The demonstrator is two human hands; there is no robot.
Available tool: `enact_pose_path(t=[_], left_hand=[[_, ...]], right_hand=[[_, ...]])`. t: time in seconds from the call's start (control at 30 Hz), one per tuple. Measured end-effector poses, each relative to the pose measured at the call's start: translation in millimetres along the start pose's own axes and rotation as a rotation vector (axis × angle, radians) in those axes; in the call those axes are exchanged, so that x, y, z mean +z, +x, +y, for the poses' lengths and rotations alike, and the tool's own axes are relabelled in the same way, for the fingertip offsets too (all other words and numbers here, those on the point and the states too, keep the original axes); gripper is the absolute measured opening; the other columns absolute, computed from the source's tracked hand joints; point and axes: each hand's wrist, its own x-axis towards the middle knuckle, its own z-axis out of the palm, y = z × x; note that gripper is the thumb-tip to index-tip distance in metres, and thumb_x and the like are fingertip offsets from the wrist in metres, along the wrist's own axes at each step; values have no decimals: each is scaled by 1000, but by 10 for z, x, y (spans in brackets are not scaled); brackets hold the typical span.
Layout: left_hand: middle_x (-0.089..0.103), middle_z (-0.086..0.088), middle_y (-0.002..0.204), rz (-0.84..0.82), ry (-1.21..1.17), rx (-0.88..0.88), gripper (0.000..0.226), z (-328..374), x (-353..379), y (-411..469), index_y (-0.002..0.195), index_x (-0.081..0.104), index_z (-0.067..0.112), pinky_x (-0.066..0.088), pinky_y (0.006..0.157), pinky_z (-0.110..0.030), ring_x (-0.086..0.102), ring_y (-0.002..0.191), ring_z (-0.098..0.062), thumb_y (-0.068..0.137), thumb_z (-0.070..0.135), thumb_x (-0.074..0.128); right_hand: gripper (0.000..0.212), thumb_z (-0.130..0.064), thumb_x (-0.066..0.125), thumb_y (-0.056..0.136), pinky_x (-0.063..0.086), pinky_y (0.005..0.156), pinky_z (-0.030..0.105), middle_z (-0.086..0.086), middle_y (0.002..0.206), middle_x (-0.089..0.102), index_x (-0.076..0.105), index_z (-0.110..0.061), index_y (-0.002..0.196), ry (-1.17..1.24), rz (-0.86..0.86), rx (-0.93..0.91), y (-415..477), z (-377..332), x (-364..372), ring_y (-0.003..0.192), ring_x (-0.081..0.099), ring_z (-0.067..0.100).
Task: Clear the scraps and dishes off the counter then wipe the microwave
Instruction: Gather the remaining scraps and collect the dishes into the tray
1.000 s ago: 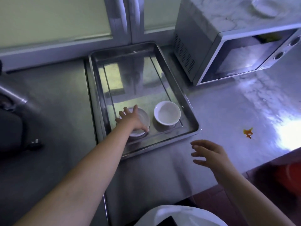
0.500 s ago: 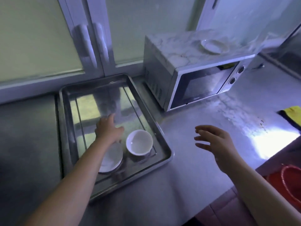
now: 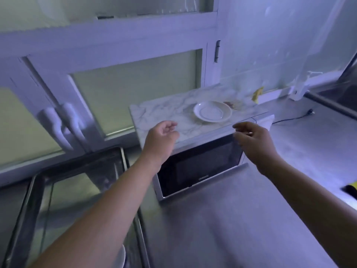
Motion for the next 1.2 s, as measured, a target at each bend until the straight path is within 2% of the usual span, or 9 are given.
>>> enact_pose_path(t=[0.17,0.27,0.4,0.5,0.6,0.77,0.9,1.03,1.2], left_hand=[[58,3,132,2,-2,-159,34,274,584,541,124,60,25,47,105,-39,58,116,-19,89,22,60],[56,2,132,35,1,-227,44,314,814,820,134,55,22,47,105,-41,58,116,-23,90,22,59],[55,-6,134,57,-20,-286,49,295,1028,1102,140,50,17,49,102,-41,56,119,-26,92,14,56],[56,-3,131,73,3,-260,49,298,1149,1198,138,51,18,49,77,-27,57,109,-21,91,9,53],[57,-1,129,115,44,-209,48,282,1173,1189,134,55,21,45,69,-24,58,104,-20,88,5,51],[64,2,121,176,76,-66,46,210,799,883,120,62,22,60,84,-44,65,100,-16,84,-5,53],[66,20,104,237,63,42,50,16,78,300,106,64,34,60,81,-37,64,86,5,81,-9,57],[72,8,107,312,-4,85,48,-359,-775,-591,111,69,24,57,85,-35,68,93,-5,80,-13,60],[70,13,109,398,20,-28,54,-1130,-1726,-1773,116,67,35,51,79,-20,66,99,-2,83,-8,63]], right_hand=[[43,-16,59,90,48,87,32,-4,123,61,60,-24,133,-227,-127,-77,1013,-6,-6,111,60,18],[51,-11,57,86,48,97,34,1,133,62,56,-19,137,-295,-152,-91,1407,25,121,117,59,24],[55,-15,51,84,43,71,29,4,130,61,51,-23,139,-230,-149,67,1667,133,276,99,56,24],[59,-16,50,84,40,68,27,5,131,59,48,-24,142,-162,-148,91,1720,181,356,99,53,22],[60,-13,51,86,37,56,21,5,130,58,46,-24,145,-118,-120,88,1634,97,373,91,54,19],[57,-17,58,87,37,60,16,-7,119,56,48,-28,142,-11,-93,-24,974,-174,344,85,55,1],[53,-18,61,85,46,58,15,-17,119,63,52,-39,133,165,-216,-24,79,-390,476,79,64,-7],[71,-34,64,71,50,79,24,-20,119,65,45,-44,139,223,-408,42,-960,-540,843,94,66,0],[61,-28,68,74,53,75,22,-10,107,74,56,-33,133,275,-660,180,-2177,-470,1517,96,70,7]])
